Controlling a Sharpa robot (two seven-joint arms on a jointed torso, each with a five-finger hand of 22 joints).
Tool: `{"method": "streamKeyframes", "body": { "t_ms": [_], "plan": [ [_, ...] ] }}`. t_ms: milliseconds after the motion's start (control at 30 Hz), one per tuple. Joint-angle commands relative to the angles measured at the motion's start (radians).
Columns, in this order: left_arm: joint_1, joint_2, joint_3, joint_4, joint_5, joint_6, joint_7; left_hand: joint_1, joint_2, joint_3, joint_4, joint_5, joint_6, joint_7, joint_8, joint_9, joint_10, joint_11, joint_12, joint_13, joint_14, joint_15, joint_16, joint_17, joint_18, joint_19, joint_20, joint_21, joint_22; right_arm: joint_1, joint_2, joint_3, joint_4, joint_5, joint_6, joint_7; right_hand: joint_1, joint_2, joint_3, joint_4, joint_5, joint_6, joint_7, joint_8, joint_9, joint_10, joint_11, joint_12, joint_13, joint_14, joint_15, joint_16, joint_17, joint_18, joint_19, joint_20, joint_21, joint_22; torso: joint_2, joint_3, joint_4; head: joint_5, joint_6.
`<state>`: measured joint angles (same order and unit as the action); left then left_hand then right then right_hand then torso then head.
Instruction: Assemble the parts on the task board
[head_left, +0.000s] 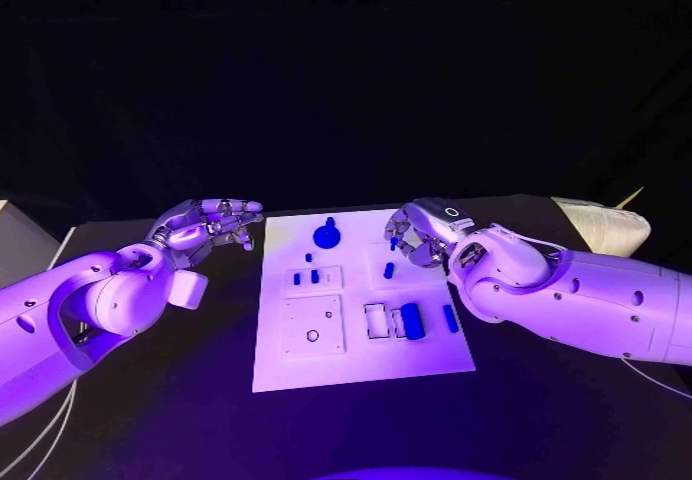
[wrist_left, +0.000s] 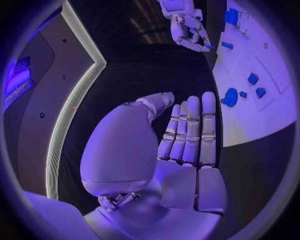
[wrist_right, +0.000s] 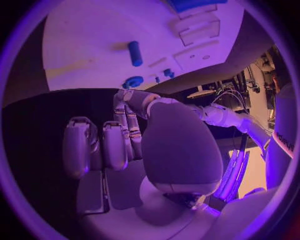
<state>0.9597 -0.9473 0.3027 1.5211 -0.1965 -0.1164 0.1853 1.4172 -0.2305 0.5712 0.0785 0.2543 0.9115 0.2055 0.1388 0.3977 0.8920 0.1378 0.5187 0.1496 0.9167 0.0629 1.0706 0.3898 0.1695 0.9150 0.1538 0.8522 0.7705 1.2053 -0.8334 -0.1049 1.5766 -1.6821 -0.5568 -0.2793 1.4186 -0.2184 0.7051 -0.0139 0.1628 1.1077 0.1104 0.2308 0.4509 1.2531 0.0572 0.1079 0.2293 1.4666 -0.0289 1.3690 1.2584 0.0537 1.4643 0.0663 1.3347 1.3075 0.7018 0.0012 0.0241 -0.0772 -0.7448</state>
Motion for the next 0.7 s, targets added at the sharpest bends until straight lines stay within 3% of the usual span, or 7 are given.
{"method": "streamKeyframes", "body": {
  "t_ms": [33,167,300,500,700],
  "plan": [
    [-0.001,0.005,0.001,0.001,0.005,0.000,0.007,0.012,-0.002,-0.003,-0.004,0.005,-0.010,0.000,-0.004,-0.002,-0.006,0.003,-0.004,-0.002,0.005,0.002,-0.004,-0.001,0.015,0.006,-0.001,-0.007,-0.001,-0.007,0.000,0.001,0.044,0.028,-0.038,0.033,-0.010,0.003,0.002,-0.004,0.007,0.006,0.000,0.003,0.002,0.023,-0.013,0.003,0.002,0.047,-0.009,0.005,0.001,-0.002,0.052,-0.006,0.006,0.100,0.000,0.0002,0.0035,0.008,0.000],
    [-0.001,0.007,0.001,0.000,0.006,-0.001,0.008,0.012,-0.002,-0.003,-0.004,0.005,-0.010,0.000,-0.004,-0.002,-0.006,0.003,-0.004,-0.002,0.005,0.002,-0.004,-0.001,0.015,0.006,-0.001,-0.007,-0.001,-0.021,0.011,0.001,0.085,0.033,-0.046,0.044,-0.011,0.003,0.002,-0.004,0.008,0.006,0.000,0.003,0.002,0.024,-0.013,0.003,0.002,0.047,-0.009,0.005,0.001,-0.002,0.052,-0.006,0.006,0.100,-0.001,-0.0017,0.0026,0.021,-0.003],
    [-0.002,0.008,0.001,0.000,0.007,-0.002,0.009,0.012,-0.002,-0.003,-0.004,0.005,-0.010,0.000,-0.004,-0.002,-0.006,0.003,-0.004,-0.002,0.005,0.002,-0.004,-0.001,0.015,0.006,-0.001,-0.007,-0.001,-0.044,0.036,0.000,0.101,0.018,-0.053,0.050,-0.011,0.003,0.003,-0.005,0.010,0.006,0.000,0.002,0.002,0.024,-0.013,0.002,0.002,0.047,-0.009,0.005,0.001,-0.002,0.052,-0.006,0.005,0.099,-0.002,-0.0026,0.0011,0.043,-0.005],
    [-0.002,0.009,0.001,0.004,0.009,-0.003,0.009,0.012,-0.002,-0.003,-0.004,0.005,-0.010,0.000,-0.004,-0.002,-0.006,0.003,-0.004,-0.002,0.005,0.002,-0.004,-0.001,0.015,0.006,-0.001,-0.007,-0.001,-0.085,0.077,-0.003,0.091,-0.017,-0.062,0.049,-0.011,0.003,0.004,-0.006,0.011,0.006,0.000,0.002,0.002,0.024,-0.013,0.001,0.001,0.047,-0.009,0.005,0.000,-0.002,0.051,-0.006,0.004,0.099,-0.003,-0.0051,0.0038,0.075,-0.018],
    [-0.003,0.008,0.001,0.006,0.009,-0.004,0.010,0.012,-0.002,-0.003,-0.004,0.005,-0.010,0.000,-0.004,-0.002,-0.006,0.003,-0.004,-0.002,0.005,0.002,-0.004,-0.001,0.015,0.006,-0.001,-0.007,-0.001,-0.117,0.108,-0.006,0.069,-0.057,-0.077,0.038,-0.012,0.003,0.004,-0.006,0.012,0.006,0.001,0.002,0.002,0.024,-0.013,0.001,0.001,0.047,-0.009,0.005,0.000,-0.002,0.052,-0.007,0.005,0.099,-0.002,-0.0055,0.0026,0.101,-0.026]
  ]
}}
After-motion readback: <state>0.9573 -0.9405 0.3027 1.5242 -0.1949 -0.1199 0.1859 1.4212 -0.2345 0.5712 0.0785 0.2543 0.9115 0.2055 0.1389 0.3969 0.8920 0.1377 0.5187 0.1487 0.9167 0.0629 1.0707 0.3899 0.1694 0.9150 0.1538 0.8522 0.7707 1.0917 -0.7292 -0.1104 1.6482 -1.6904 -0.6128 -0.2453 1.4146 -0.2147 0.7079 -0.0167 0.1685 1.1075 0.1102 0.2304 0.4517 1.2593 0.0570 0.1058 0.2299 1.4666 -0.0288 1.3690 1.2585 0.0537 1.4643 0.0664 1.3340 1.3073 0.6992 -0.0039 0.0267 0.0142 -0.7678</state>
